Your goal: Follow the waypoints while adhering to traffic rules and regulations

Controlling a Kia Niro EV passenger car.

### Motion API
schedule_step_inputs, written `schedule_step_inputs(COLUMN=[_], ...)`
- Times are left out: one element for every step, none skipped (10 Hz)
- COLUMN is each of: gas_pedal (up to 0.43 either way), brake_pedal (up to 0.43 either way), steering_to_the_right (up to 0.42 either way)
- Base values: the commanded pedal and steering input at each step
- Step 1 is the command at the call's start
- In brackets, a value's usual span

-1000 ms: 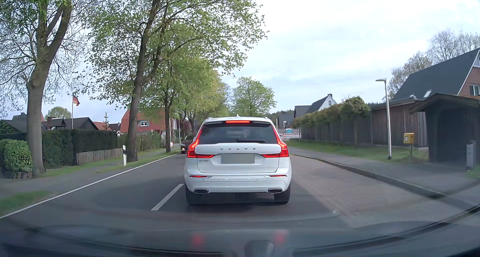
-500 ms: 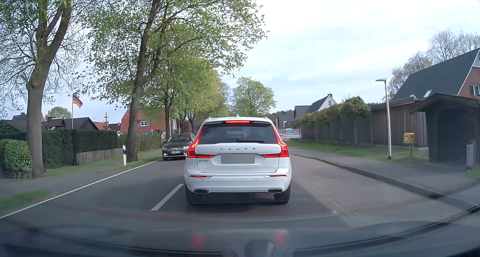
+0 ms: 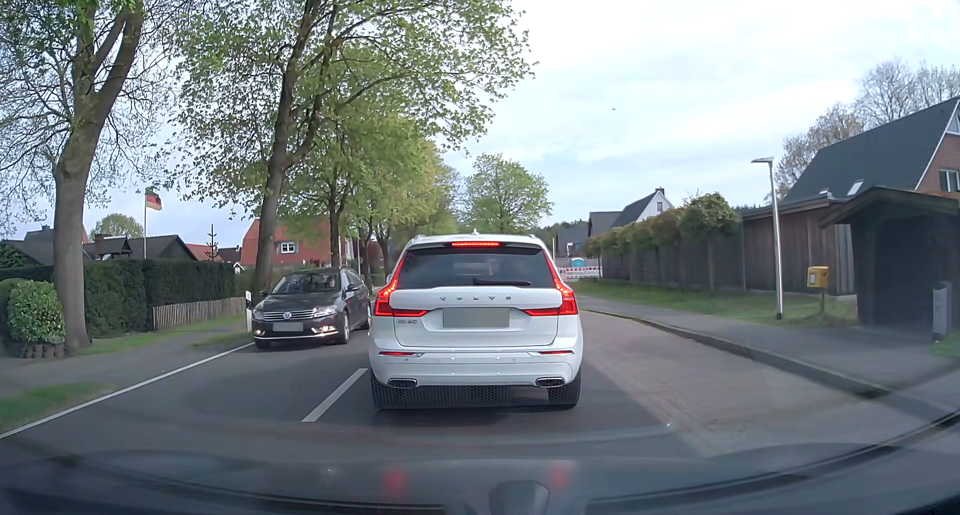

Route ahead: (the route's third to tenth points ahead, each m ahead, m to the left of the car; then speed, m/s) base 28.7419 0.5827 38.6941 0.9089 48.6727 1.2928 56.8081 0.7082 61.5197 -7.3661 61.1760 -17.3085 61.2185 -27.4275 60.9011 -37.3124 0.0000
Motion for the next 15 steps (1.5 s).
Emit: schedule_step_inputs(gas_pedal=[0.000,0.000,0.000,0.000,0.000,0.000,0.000,0.000,0.000,0.000,0.000,0.000,0.000,0.000,0.000], brake_pedal=[0.232,0.232,0.232,0.232,0.232,0.232,0.238,0.238,0.232,0.238,0.238,0.238,0.238,0.238,0.238], steering_to_the_right=[-0.001,-0.001,-0.001,-0.001,-0.001,-0.001,-0.001,-0.001,-0.001,-0.001,-0.001,-0.001,-0.001,-0.001,-0.001])
